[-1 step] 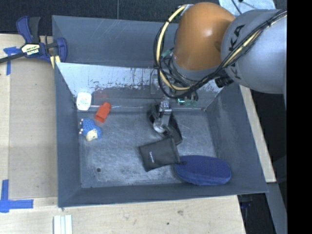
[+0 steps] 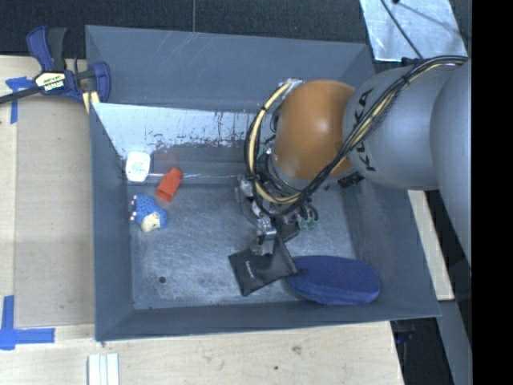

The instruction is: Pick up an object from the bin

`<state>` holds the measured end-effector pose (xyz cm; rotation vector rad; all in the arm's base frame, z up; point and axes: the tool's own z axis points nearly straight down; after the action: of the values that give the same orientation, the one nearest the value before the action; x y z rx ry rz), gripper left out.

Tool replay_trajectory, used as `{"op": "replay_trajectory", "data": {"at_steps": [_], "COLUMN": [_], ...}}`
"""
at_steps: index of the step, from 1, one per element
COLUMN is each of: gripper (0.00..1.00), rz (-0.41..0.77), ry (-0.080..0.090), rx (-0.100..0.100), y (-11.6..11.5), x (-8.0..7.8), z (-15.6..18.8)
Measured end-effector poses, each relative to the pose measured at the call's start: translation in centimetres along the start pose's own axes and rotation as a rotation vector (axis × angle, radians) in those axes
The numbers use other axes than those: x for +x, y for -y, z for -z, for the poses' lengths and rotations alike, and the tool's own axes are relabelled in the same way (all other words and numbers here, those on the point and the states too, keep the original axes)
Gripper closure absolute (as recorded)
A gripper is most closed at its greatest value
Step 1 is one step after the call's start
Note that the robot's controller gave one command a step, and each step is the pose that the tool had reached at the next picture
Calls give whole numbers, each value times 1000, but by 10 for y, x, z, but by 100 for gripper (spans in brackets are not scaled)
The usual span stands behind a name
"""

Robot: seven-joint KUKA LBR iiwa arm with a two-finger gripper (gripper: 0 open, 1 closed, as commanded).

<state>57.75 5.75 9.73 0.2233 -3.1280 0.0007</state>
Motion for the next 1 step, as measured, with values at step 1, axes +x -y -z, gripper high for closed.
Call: {"op": "replay_trajectory", "data": {"at_steps": [1], "gripper": [0], "rz": [-9], "ry": [0], "rx": [-1], "y": [-17], "x": [68], "z": [-22]}}
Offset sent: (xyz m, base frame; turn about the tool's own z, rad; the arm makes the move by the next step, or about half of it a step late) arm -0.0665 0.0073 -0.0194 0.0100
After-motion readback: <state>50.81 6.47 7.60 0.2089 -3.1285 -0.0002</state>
